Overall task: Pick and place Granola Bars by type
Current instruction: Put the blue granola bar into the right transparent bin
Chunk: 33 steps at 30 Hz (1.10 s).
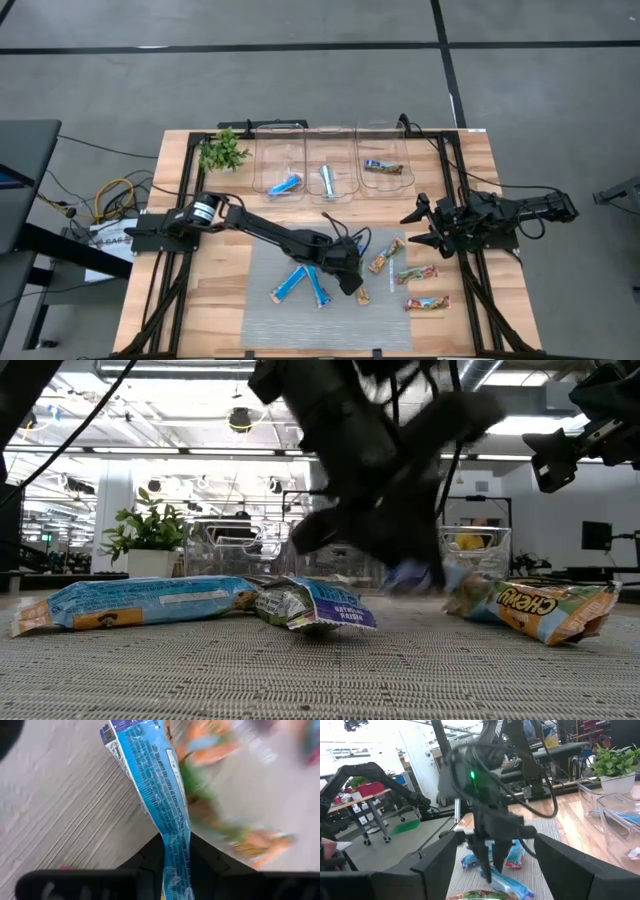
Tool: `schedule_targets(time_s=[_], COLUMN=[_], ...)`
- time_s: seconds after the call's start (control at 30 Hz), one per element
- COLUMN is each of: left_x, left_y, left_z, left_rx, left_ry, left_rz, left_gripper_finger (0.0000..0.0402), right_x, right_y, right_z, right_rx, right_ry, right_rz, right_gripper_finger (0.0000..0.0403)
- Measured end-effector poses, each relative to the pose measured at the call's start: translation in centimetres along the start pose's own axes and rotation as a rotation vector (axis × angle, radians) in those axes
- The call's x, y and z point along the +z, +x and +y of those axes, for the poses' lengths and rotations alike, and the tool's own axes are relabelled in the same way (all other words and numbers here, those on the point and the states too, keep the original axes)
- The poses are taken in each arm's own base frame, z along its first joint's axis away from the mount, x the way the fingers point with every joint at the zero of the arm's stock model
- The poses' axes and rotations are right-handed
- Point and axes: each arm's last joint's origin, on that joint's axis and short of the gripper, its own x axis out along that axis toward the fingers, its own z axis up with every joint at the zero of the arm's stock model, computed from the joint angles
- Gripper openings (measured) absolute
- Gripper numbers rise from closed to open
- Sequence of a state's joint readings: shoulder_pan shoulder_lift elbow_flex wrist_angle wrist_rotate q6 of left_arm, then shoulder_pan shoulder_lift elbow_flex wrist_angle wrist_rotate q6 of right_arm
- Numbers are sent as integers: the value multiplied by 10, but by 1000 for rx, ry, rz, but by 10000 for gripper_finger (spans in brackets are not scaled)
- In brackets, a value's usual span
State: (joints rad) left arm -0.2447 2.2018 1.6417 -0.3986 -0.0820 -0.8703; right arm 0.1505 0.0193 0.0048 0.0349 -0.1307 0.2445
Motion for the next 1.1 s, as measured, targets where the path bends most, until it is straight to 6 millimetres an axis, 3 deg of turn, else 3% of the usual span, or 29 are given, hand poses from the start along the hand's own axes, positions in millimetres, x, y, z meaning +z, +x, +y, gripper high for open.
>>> schedule_targets(time_s=[0.2, 0.67, 1.1], left_x=[21, 98, 128], left_y=[-28, -107, -117], left_z=[-10, 9, 40], left_rx=[-52, -137, -140], left_ry=[0, -134, -157], left_rz=[-164, -541, -566], left_gripper_finger=[62, 62, 62], right_x=[0, 0, 0], right_y=[0, 0, 0], right_z=[0, 0, 0], right_rx=[0, 0, 0], right_ry=[0, 0, 0], right_rz=[0, 0, 0], right_gripper_finger=[260, 260, 260])
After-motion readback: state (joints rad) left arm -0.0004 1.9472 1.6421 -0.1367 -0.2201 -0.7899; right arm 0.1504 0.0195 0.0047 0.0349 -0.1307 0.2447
